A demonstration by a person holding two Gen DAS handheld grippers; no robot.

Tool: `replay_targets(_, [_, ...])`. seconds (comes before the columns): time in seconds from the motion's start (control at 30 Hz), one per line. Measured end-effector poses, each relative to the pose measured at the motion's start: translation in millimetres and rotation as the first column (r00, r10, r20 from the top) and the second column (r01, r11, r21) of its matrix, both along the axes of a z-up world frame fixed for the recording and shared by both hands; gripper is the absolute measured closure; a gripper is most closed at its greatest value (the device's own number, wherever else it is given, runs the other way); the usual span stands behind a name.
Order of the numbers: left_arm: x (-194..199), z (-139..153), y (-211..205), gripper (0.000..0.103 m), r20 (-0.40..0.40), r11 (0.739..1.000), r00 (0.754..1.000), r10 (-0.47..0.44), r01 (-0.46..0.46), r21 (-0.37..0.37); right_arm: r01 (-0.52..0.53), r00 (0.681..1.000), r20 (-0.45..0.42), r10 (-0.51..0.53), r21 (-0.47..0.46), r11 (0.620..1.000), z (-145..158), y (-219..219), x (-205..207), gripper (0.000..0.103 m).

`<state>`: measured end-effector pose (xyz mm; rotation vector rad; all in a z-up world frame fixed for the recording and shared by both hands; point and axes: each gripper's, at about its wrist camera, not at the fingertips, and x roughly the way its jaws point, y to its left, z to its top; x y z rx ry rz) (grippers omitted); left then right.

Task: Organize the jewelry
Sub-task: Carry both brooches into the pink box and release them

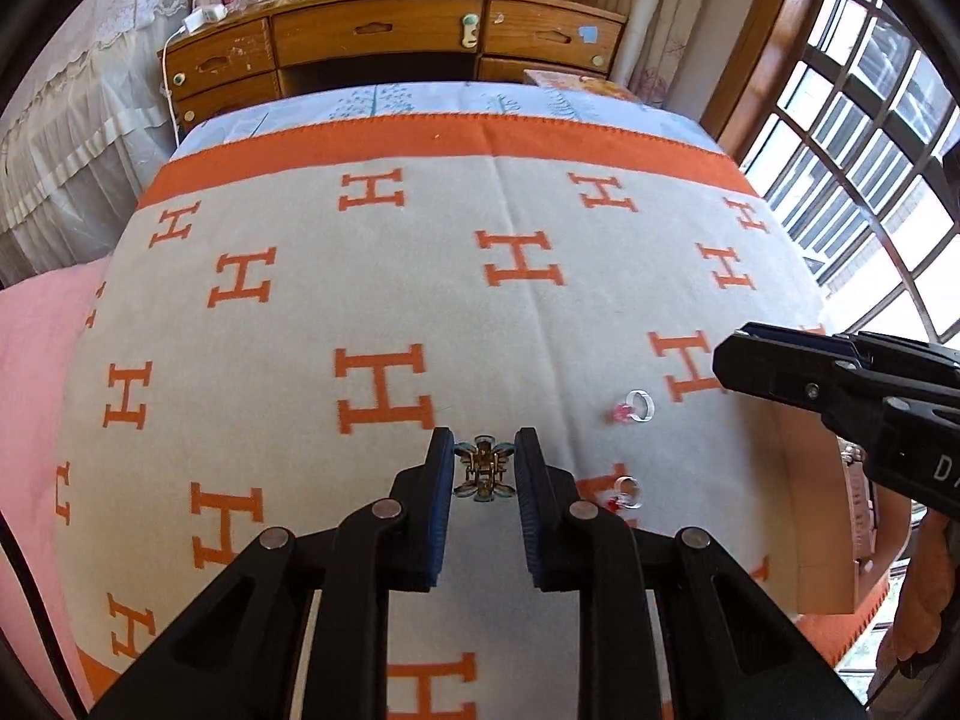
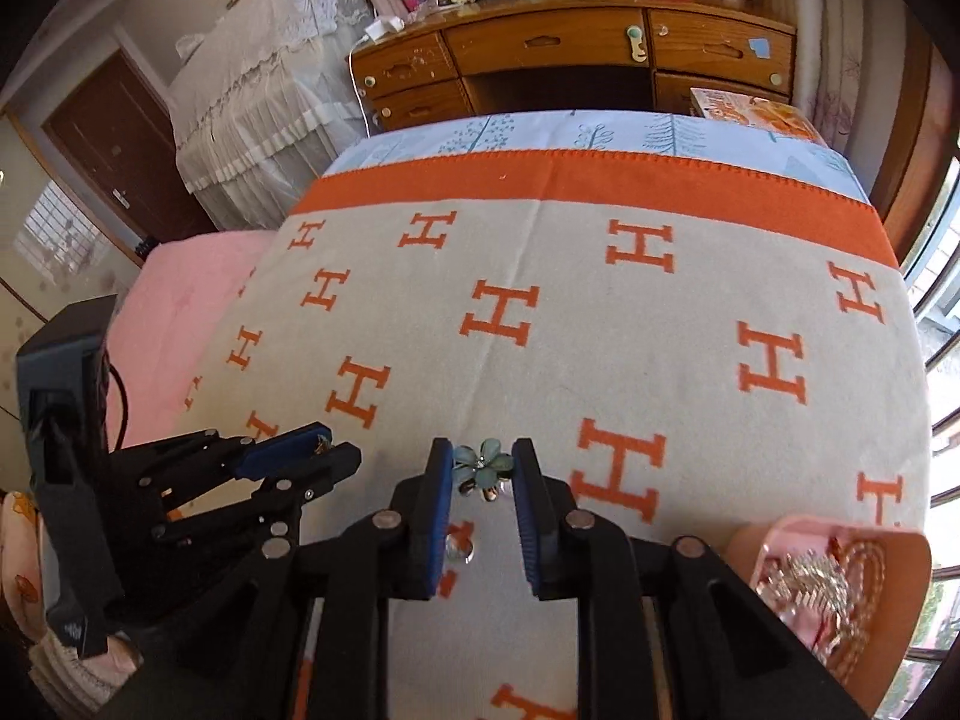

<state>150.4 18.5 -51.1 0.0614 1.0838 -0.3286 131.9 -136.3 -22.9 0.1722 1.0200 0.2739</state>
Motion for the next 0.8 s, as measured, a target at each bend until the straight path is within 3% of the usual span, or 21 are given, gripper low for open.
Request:
replay_targets(0.17, [-30,42,-42,0.085,0.067,0.991,0.991,-0.118,0.122,-0.058,0.069,0.994,0.085,-0.074,0.066,0.995,26,-47,-58,0.083])
replay_targets(0.37, [-67,69,-111,0.085,0.108,0.951,0.953,-0.282,0.293,-0.095,0.181,0.976,0.107,-0.189,0.081,0.980,29,-93,-116,0.083])
replay_targets(0.57, [-86,47,-169,0.085,0.045,0.918,0.923,-0.383,0.386,-0.088,0.269,0.961,0.039,-0.274,0.099,0.958,4,-122,-140,0.083])
replay_targets(0.8, [-90,16,-194,0.084,-0.014,0.916,0.916,-0.401,0.400,-0.042,0.323,0.946,-0.019,-0.323,0.103,0.941,-19,-141,-149,0.083])
